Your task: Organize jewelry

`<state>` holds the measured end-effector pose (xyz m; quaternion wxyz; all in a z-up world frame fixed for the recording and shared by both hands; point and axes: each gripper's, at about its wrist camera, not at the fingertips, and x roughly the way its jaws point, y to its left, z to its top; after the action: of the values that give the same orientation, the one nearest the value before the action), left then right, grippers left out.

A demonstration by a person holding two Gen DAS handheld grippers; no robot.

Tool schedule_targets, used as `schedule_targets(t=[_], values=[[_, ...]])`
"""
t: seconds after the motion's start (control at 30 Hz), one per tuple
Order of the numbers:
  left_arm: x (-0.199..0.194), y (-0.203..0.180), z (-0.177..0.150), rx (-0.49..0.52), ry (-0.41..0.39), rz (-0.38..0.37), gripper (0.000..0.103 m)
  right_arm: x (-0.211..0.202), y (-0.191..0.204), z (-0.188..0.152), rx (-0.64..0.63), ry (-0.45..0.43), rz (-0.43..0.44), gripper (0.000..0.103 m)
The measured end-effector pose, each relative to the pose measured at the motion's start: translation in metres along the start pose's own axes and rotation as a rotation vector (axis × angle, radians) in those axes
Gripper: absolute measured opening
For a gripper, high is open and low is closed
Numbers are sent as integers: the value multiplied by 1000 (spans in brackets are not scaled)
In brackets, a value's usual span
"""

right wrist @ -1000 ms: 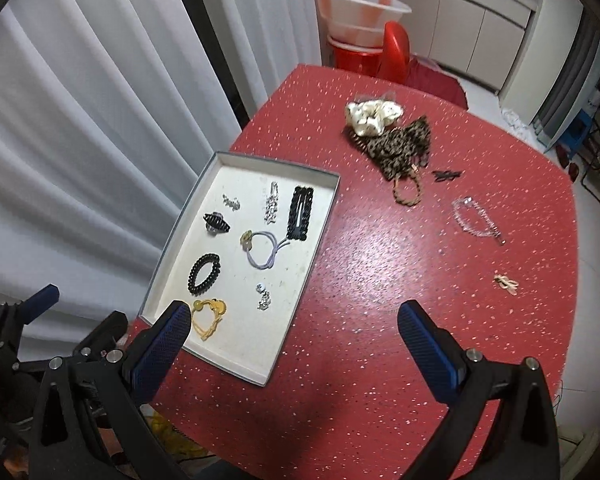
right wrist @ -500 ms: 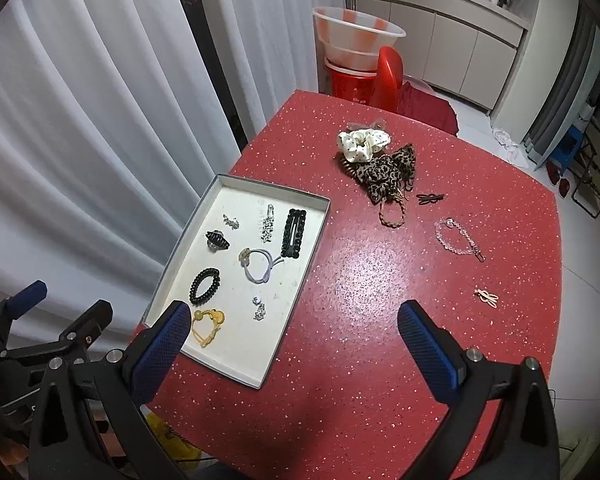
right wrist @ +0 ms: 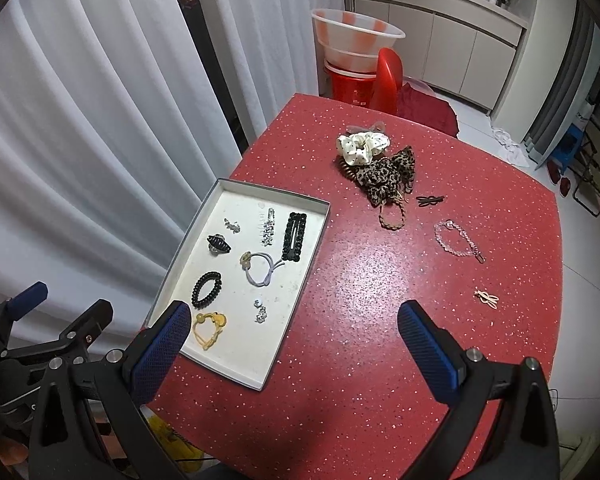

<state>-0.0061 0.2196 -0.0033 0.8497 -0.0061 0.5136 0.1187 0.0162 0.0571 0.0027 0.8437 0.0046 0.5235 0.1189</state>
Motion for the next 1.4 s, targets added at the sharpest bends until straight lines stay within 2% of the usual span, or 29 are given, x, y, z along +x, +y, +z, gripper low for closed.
schedule_targets(t=[1.4], values=[[1, 2, -4, 2, 3, 6, 102, 1, 7, -3, -2, 1, 8, 103]])
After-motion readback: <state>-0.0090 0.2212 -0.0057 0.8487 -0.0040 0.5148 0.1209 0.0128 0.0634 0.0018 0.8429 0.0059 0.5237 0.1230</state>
